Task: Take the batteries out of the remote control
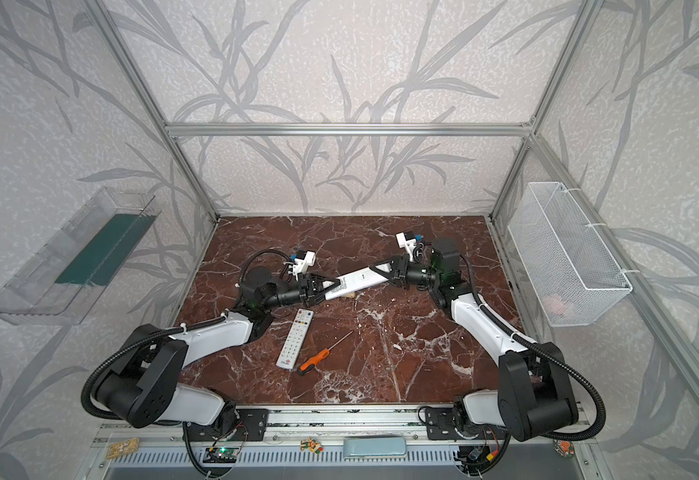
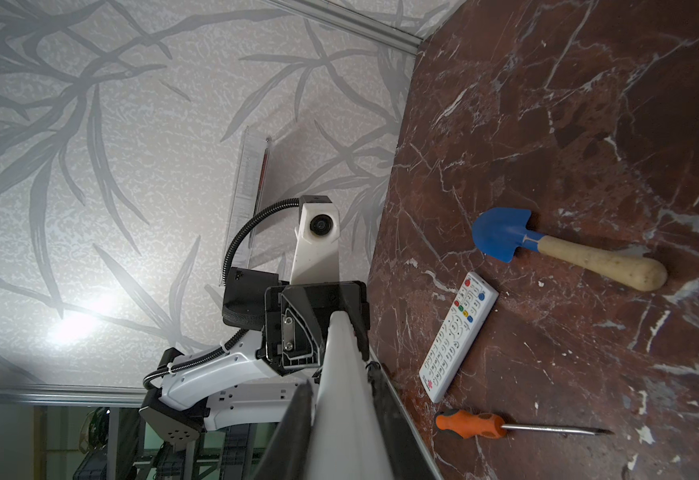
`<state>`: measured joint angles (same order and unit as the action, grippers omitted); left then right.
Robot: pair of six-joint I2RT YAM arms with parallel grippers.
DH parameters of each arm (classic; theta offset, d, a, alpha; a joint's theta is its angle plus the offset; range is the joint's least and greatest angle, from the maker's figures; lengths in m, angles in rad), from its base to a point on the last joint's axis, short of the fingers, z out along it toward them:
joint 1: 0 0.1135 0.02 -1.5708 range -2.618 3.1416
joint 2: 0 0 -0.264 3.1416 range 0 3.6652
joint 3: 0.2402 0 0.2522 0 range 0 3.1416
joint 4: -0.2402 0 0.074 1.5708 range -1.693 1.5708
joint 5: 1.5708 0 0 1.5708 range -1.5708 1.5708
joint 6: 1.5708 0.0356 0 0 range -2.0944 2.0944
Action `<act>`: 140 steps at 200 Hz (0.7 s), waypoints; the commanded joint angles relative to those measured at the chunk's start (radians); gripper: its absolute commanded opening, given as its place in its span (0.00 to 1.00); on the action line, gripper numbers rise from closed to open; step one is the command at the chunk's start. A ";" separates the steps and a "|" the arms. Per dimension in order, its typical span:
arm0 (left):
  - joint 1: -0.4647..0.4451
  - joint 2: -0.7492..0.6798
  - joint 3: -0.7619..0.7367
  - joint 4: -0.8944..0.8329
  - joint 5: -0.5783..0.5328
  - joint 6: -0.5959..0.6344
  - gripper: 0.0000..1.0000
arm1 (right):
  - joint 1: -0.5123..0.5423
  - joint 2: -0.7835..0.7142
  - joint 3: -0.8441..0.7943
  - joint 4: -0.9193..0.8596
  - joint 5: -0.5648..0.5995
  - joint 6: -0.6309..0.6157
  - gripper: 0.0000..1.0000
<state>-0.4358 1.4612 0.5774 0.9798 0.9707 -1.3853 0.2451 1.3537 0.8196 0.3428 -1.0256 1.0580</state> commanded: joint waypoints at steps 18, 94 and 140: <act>-0.018 0.028 -0.013 0.188 0.038 -0.096 0.22 | 0.001 -0.008 -0.023 0.010 0.037 -0.026 0.18; -0.018 0.047 0.010 0.099 0.056 -0.020 0.05 | -0.039 -0.027 -0.003 -0.184 0.043 -0.122 0.81; -0.019 0.017 0.053 -0.115 0.068 0.116 0.03 | -0.079 -0.063 0.057 -0.538 0.147 -0.319 0.99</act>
<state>-0.4507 1.5082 0.5800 0.9703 1.0008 -1.3556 0.1806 1.3342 0.8104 0.0528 -0.9478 0.8879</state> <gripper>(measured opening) 0.185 0.974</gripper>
